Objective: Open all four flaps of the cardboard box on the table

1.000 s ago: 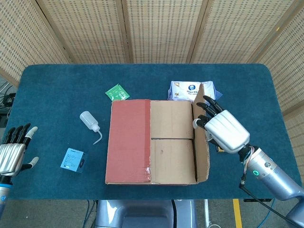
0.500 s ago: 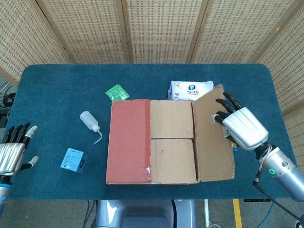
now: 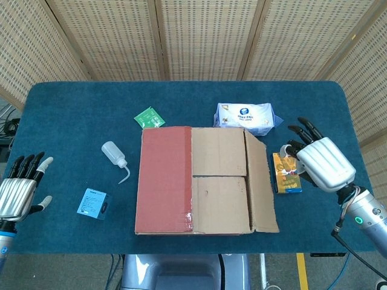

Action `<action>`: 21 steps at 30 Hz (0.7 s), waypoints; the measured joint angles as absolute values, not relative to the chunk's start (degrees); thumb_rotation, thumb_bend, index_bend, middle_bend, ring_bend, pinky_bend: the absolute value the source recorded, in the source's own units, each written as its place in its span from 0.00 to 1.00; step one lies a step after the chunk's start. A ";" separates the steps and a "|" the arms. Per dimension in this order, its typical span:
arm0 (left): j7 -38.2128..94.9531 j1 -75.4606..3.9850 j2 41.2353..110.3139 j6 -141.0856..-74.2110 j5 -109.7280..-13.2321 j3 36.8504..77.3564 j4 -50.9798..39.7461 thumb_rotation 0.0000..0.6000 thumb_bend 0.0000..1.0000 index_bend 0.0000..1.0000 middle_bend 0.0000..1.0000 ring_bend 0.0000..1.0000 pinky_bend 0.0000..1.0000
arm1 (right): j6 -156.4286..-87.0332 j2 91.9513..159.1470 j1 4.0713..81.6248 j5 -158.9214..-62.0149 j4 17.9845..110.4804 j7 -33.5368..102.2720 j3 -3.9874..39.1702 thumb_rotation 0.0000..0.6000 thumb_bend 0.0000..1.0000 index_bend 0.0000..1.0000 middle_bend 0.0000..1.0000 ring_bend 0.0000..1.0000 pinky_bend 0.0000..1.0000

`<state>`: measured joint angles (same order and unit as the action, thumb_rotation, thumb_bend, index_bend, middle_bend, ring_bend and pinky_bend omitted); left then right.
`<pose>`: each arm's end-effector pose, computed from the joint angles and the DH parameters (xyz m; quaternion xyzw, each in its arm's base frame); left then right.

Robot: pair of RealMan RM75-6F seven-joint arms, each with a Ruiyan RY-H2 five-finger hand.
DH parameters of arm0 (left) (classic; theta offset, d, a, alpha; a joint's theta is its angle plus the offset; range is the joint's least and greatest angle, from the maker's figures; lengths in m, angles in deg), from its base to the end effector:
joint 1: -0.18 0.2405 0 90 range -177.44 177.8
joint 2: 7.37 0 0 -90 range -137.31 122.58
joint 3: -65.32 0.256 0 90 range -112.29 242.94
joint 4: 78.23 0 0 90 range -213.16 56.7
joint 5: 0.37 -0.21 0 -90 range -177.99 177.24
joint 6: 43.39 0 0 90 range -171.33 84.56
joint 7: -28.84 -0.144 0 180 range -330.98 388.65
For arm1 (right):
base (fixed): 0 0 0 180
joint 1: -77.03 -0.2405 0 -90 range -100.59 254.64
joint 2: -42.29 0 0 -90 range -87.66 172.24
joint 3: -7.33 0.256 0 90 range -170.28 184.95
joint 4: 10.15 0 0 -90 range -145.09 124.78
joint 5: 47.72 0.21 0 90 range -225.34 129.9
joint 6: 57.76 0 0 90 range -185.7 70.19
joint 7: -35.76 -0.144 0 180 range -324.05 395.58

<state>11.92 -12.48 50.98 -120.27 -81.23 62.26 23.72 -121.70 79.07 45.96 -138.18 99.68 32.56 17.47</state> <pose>-0.2758 0.2169 0.1604 -0.6702 -0.3312 -0.3080 0.5885 -0.1519 -0.2930 0.2328 0.7644 -0.2276 0.3993 0.4522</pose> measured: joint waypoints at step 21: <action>22.55 -24.40 38.04 -109.82 -95.31 60.02 30.16 1.00 0.77 0.07 0.02 0.00 0.00 | -128.30 92.61 53.12 -129.54 97.06 41.24 14.93 1.00 0.92 0.01 0.00 0.00 0.00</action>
